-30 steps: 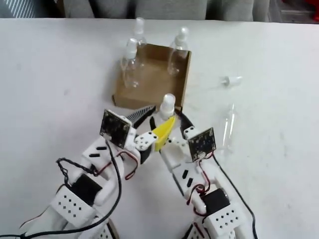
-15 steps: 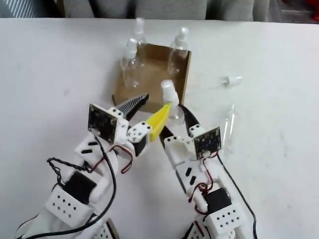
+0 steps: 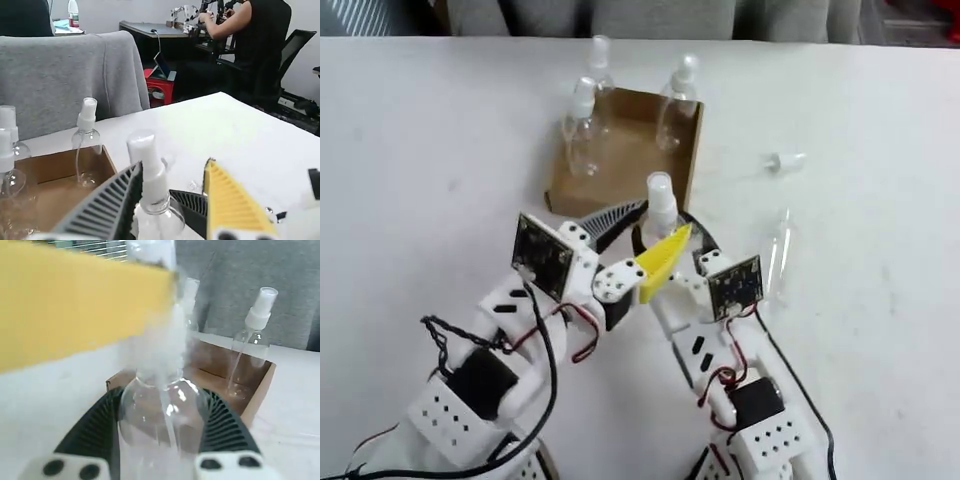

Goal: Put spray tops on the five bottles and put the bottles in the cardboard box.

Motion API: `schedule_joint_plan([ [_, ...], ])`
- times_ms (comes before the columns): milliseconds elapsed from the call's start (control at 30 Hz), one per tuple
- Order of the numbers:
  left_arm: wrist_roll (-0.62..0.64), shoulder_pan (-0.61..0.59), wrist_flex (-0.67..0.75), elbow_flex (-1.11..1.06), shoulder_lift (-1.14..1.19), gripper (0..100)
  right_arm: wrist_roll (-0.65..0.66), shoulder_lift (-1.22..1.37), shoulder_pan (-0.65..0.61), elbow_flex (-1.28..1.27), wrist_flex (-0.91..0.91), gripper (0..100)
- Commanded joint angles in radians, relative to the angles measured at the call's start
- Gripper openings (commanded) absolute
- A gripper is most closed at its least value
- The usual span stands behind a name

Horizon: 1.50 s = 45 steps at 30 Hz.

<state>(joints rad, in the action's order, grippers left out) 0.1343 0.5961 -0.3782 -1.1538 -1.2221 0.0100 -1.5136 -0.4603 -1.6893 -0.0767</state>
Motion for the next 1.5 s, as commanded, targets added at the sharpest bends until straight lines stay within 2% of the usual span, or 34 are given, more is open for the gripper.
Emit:
schedule_joint_plan([
  [0,0.012,0.016,-0.025,0.066,-0.019,20,0.002,-0.007,0.01,-0.006,0.022,1.5],
  [200,0.012,0.048,-0.064,0.066,-0.022,20,0.002,-0.007,0.012,-0.006,0.022,1.5],
  [400,0.011,0.027,-0.058,0.066,-0.122,20,0.002,-0.007,0.012,-0.006,0.022,1.5],
  [500,-0.048,0.008,-0.052,0.063,-0.119,20,0.002,-0.007,0.012,-0.006,0.022,1.5],
  [667,-0.069,-0.001,0.061,0.064,0.004,20,0.002,-0.007,0.01,-0.006,0.022,1.5],
  [833,-0.066,-0.059,0.158,0.098,0.163,20,0.002,-0.007,0.012,-0.006,0.022,1.5],
  [1033,-0.064,-0.077,0.146,0.158,0.232,20,0.002,-0.007,0.012,-0.006,0.022,1.5],
  [1167,-0.064,-0.035,0.144,0.153,0.232,20,0.002,-0.007,0.012,-0.006,0.022,1.5],
  [1267,-0.064,0.019,0.084,0.153,0.231,20,0.002,-0.007,0.012,-0.006,0.022,1.5],
  [1467,-0.064,0.028,0.064,0.16,0.231,20,0.002,-0.01,0.012,-0.006,0.021,1.5],
])
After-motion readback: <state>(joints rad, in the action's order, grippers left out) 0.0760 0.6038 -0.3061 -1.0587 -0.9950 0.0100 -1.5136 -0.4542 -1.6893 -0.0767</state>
